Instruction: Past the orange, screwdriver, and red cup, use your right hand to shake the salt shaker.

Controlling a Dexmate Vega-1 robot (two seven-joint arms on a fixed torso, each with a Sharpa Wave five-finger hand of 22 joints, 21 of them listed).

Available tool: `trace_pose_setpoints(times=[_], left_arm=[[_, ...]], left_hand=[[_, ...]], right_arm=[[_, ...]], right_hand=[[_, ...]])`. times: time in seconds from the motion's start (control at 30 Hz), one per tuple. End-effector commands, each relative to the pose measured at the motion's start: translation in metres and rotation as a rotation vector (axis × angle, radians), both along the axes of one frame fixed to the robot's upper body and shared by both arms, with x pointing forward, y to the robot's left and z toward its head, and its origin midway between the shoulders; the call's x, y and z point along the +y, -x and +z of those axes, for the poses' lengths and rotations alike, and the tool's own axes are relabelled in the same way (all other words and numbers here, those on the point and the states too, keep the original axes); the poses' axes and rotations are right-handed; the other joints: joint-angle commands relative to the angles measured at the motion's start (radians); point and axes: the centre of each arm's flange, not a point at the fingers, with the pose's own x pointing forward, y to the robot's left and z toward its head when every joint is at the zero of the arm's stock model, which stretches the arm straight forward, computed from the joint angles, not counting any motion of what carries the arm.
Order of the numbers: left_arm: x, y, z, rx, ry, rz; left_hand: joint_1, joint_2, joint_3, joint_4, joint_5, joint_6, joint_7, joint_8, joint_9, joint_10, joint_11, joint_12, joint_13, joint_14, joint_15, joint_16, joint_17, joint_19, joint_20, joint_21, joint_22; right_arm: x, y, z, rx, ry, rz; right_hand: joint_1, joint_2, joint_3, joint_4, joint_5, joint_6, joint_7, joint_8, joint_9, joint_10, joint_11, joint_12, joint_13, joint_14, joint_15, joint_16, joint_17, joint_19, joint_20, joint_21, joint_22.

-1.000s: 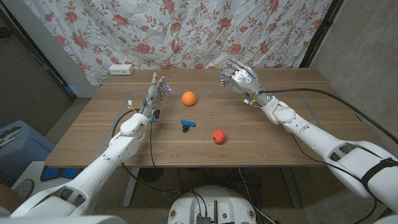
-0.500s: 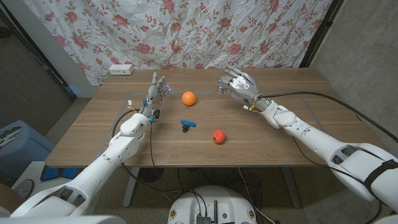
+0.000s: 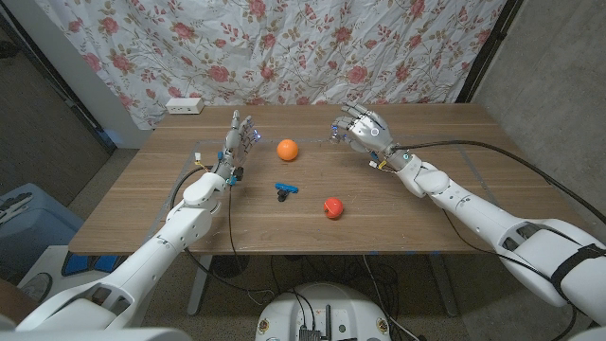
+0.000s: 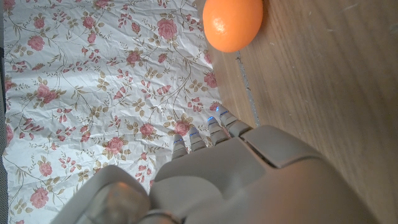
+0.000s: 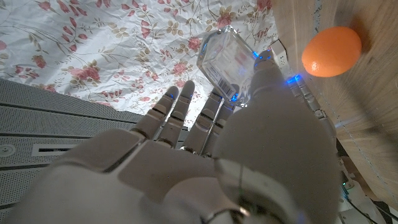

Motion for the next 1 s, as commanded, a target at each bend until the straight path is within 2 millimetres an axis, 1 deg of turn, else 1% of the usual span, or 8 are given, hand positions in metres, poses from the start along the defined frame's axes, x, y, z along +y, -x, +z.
trace_pose_setpoints(times=[0.03,0.57,1.0], left_arm=[[0.0,0.0,0.0,0.0,0.0,0.0],[0.0,0.0,0.0,0.0,0.0,0.0],[0.0,0.0,0.0,0.0,0.0,0.0]], left_hand=[[0.0,0.101,-0.002,0.006,0.007,0.002,-0.007,0.004,0.006,-0.001,-0.008,0.004,0.004,0.0,-0.105,0.005,0.006,0.004,-0.024,0.005,0.005],[0.0,0.101,-0.002,0.006,0.007,0.003,-0.006,0.005,0.006,-0.001,-0.008,0.004,0.004,0.0,-0.106,0.005,0.006,0.004,-0.024,0.005,0.005],[0.0,0.101,-0.002,0.006,0.007,0.001,-0.007,0.004,0.006,0.0,-0.008,0.004,0.004,0.0,-0.105,0.005,0.006,0.004,-0.024,0.004,0.005]], right_arm=[[0.005,0.0,0.019,-0.029,-0.079,0.003],[-0.001,-0.002,0.039,-0.062,-0.182,-0.022],[-0.009,0.002,0.05,-0.087,-0.273,-0.029]], right_hand=[[0.049,0.06,0.002,0.009,0.01,0.059,-0.035,0.008,0.013,-0.006,0.003,0.0,0.004,-0.004,-0.142,0.003,0.0,0.007,-0.012,0.004,0.002],[0.039,0.063,0.001,0.013,0.011,0.056,-0.035,0.007,0.013,-0.011,0.003,-0.001,0.003,-0.004,-0.138,0.0,-0.002,0.006,-0.012,0.004,0.002],[0.038,0.063,0.001,0.012,0.012,0.054,-0.035,0.006,0.014,-0.014,0.003,-0.002,0.003,-0.007,-0.141,-0.002,-0.002,0.003,-0.012,0.003,0.002]])
